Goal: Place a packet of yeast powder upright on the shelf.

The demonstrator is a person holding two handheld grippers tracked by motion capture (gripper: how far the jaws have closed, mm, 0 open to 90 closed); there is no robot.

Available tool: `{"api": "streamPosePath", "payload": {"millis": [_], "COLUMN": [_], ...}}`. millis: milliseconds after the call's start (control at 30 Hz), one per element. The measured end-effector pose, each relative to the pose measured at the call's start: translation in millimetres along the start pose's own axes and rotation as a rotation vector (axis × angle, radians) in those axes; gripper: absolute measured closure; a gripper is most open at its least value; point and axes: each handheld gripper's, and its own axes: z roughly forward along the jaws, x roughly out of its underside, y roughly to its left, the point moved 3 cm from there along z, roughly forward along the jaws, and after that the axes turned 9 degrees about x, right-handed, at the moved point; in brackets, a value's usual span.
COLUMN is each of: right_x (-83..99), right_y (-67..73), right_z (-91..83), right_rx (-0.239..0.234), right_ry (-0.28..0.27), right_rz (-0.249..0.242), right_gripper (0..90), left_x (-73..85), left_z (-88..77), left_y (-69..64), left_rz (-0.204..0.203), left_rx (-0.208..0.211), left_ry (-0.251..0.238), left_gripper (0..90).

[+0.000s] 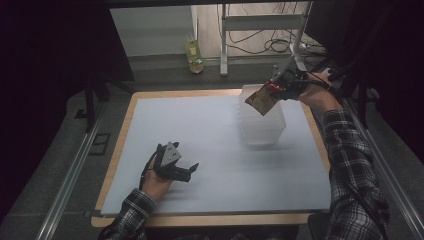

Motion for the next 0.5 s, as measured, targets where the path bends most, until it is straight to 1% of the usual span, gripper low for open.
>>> {"api": "streamPosePath", "payload": {"millis": [100, 233, 333, 400, 467, 500], "right_x": [3.2, 5.2, 5.2, 4.8, 4.0, 3.0], "right_y": [0.8, 1.1, 2.5, 3.1, 3.8, 4.5], "right_z": [6.5, 9.3, 9.4, 11.0, 12.0, 14.4], "right_rx": [-0.009, -0.015, -0.027, -0.024, -0.021, -0.021], "right_ry": [0.014, 0.008, -0.004, -0.004, -0.002, 0.004], "right_rz": [-0.009, -0.02, -0.038, -0.067, -0.073, -0.085], "right_gripper": [69.0, 69.1, 69.2, 69.2, 69.2, 69.3], "left_x": [0.5, 1.0, 1.3, 1.3, 1.2, 1.1], "left_z": [0.4, 0.2, 0.6, 1.0, 1.0, 1.0], "left_y": [0.4, 1.8, 1.8, 1.5, 1.4, 1.1], "left_rz": [0.001, -0.004, -0.005, -0.004, -0.004, -0.003], "left_rx": [-0.001, -0.002, -0.002, -0.002, -0.002, -0.002], "left_ry": [0.006, 0.005, 0.009, 0.011, 0.011, 0.011], "left_gripper": [0.0, 0.0, 0.0, 0.0, 0.0, 0.0]}}
